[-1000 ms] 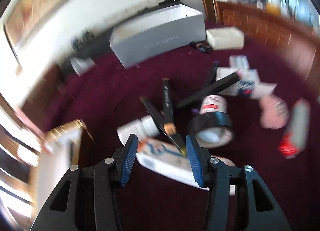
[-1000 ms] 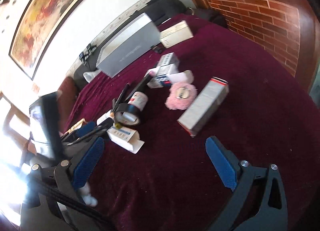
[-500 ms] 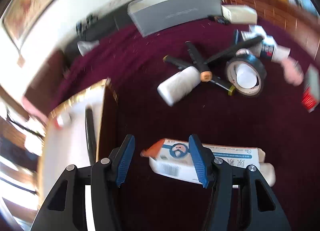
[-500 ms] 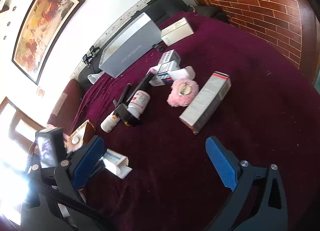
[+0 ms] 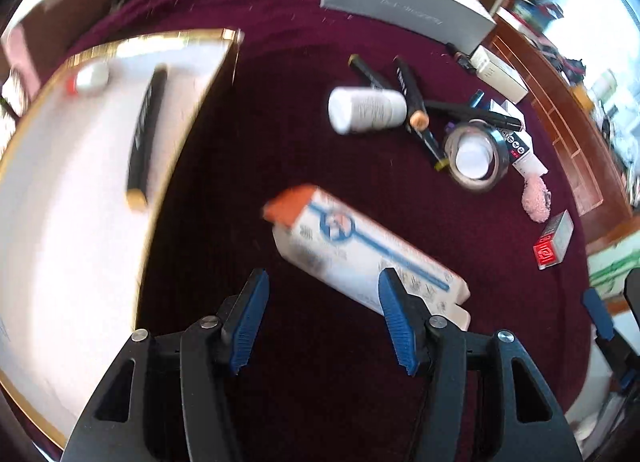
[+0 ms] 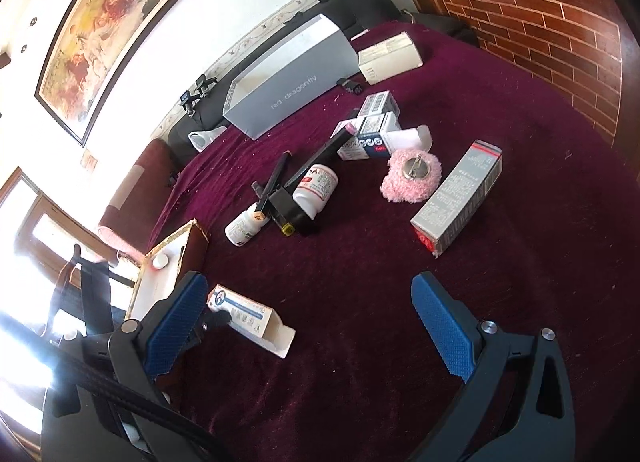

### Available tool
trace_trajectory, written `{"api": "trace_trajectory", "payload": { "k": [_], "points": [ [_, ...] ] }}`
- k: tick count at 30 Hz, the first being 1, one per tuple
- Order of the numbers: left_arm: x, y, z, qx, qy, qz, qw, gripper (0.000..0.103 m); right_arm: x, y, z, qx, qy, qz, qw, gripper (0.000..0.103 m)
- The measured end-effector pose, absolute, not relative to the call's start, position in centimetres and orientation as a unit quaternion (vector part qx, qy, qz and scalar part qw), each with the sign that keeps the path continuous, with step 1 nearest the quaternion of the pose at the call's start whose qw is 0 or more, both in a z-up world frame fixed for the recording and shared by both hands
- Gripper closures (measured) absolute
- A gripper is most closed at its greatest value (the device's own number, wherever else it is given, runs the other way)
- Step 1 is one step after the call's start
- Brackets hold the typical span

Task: Organize objects
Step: 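Move the left gripper back to the table and grasp the ointment tube box, then lift the ointment box with the left gripper while the right gripper grasps the black tape roll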

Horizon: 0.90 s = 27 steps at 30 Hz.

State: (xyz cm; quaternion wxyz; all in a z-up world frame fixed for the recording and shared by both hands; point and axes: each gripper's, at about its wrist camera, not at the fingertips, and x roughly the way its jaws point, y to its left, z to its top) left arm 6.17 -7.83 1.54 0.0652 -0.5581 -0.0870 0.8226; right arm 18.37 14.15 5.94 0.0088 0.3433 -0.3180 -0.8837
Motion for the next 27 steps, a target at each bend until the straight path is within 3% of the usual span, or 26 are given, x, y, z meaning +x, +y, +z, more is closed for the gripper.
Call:
{"api": "trace_trajectory", "payload": {
  "k": [2,7,13,18,23,27],
  "points": [
    [6.1,-7.3,1.6,-0.555,-0.089,0.825,0.058,0.044,18.3,14.4,5.8,0.343,-0.321,-0.883,0.006,0.000],
    [3.8,-4.3,1.4,-0.553,-0.080,0.827,0.063,0.045,18.2,14.6,5.1,0.350,-0.331,-0.876,0.005,0.000],
    [4.2,-1.2,1.4,-0.548,-0.049,0.823,0.145,0.045,18.3,15.4,5.3,0.345,-0.333,-0.877,0.004,0.000],
    [5.0,-2.8,3.2,-0.539,-0.051,0.819,0.188,0.045,18.2,16.2,5.2,0.342,-0.338,-0.877,-0.001,0.000],
    [1.5,-5.0,5.5,-0.482,-0.073,0.859,0.159,0.045,18.0,16.3,4.5,0.346,-0.352,-0.870,0.000,0.000],
    [-1.2,-3.1,4.3,-0.489,-0.050,0.853,0.179,0.045,17.8,15.9,4.6,0.349,-0.350,-0.869,0.004,0.000]
  ]
}}
